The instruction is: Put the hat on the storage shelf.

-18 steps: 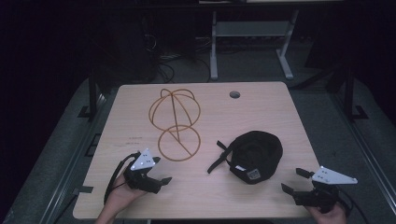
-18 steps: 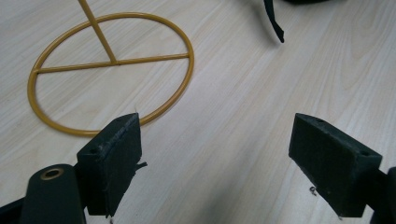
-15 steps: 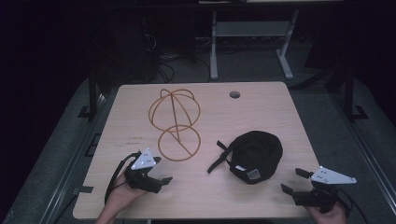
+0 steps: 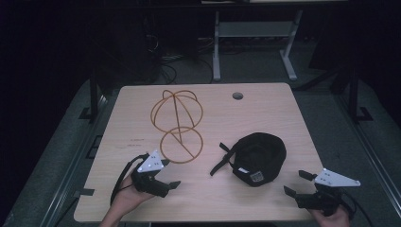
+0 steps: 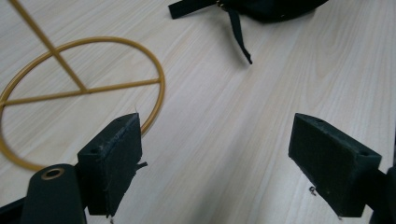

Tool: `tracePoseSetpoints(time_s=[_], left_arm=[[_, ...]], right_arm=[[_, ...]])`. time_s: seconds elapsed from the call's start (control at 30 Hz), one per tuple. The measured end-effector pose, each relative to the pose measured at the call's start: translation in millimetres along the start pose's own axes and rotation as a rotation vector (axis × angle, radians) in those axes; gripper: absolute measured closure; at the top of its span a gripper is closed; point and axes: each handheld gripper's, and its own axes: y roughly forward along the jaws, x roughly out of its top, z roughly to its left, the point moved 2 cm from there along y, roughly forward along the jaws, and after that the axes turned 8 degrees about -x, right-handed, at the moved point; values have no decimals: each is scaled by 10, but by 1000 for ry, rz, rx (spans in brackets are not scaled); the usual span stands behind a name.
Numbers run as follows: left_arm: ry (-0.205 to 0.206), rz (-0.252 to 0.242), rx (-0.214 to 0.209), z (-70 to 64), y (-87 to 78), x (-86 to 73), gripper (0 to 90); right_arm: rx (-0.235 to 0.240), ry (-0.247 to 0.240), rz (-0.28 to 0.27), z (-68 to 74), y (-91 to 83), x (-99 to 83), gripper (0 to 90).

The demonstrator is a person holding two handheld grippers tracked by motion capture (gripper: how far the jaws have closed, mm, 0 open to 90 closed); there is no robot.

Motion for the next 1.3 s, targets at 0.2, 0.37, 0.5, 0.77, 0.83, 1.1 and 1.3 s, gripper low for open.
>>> tracePoseSetpoints(time_s=[0.2, 0.37, 0.5, 0.77, 0.83, 1.1, 1.3], left_arm=[[36, 10, -32, -85, 52, 179, 168], [52, 8, -63, -173, 116, 315, 169], [70, 26, -88, -224, 165, 404, 169], [114, 27, -135, -341, 224, 598, 169], [131, 31, -152, -382, 247, 655, 169], [190, 46, -210, -550, 397, 952, 170], [215, 67, -241, -626, 544, 1130, 172]], right_arm=[[7, -9, 1, 1, 8, 1, 143], [12, -8, -3, 8, 1, 7, 143], [14, -5, -4, 5, 1, 7, 143], [17, -4, -9, 9, 4, 15, 143], [15, -5, -4, 13, 9, 14, 143], [13, 1, -21, -13, -28, 2, 143], [16, -3, -21, -7, -37, 2, 144]])
